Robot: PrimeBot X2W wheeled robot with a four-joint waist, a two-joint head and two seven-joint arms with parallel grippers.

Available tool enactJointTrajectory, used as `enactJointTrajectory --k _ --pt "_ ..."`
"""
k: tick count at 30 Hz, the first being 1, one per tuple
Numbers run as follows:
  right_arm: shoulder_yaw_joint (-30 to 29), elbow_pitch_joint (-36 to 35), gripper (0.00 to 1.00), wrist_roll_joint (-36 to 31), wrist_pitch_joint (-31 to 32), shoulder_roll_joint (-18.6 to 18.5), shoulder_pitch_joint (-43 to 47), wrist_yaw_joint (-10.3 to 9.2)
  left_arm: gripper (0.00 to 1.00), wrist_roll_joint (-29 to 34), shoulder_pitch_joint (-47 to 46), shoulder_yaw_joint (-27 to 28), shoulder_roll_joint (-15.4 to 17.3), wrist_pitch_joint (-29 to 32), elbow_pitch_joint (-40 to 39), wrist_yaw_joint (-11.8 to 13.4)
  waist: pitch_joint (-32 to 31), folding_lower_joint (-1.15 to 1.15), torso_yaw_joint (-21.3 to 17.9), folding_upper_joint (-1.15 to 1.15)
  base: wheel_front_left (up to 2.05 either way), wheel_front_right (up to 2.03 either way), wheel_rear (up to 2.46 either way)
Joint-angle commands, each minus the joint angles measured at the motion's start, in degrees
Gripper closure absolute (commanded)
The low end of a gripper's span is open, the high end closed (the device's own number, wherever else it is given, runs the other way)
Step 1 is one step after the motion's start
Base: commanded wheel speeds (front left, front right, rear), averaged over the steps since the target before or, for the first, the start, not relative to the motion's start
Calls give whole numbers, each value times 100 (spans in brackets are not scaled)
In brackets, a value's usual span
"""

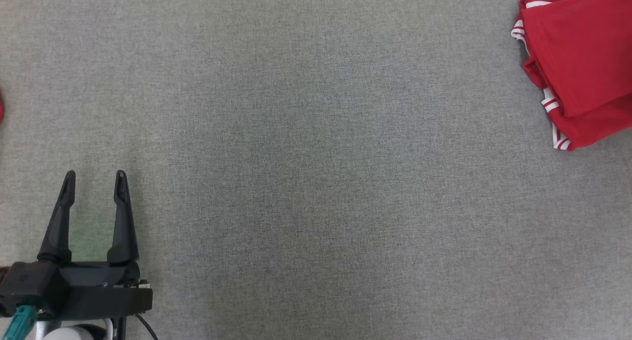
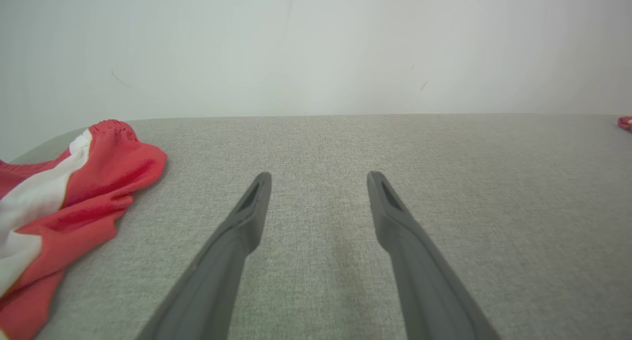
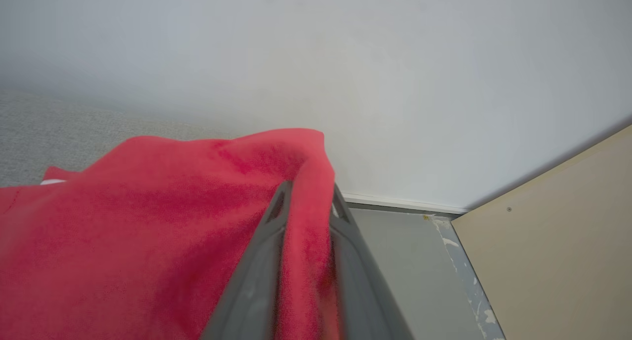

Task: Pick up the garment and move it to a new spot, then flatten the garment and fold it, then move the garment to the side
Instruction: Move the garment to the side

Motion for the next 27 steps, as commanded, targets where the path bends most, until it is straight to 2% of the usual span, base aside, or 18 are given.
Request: enactJointTrajectory --k 1,6,15,21,27 --pt "-48 33 0 -32 10 -3 -14 -15 0 26 44 21 -36 -4 -22 6 -2 0 10 -1 0 0 0" --pt "-278 69 0 -273 -80 14 54 -15 0 28 124 47 -102 -4 79 6 -184 0 35 -1 0 0 0" --pt "-902 -120 0 -99 -592 673 439 -15 0 58 361 104 -255 -4 280 6 -816 0 32 -1 0 0 0" --pt "-1631 -1369 0 -278 -596 1106 1562 -15 0 77 605 114 -355 -5 409 6 -1305 0 79 -1 0 0 0" --pt "-2596 -2723 0 -826 -597 1827 3019 -15 0 105 862 82 -441 -4 515 6 -1720 0 151 -1 0 0 0"
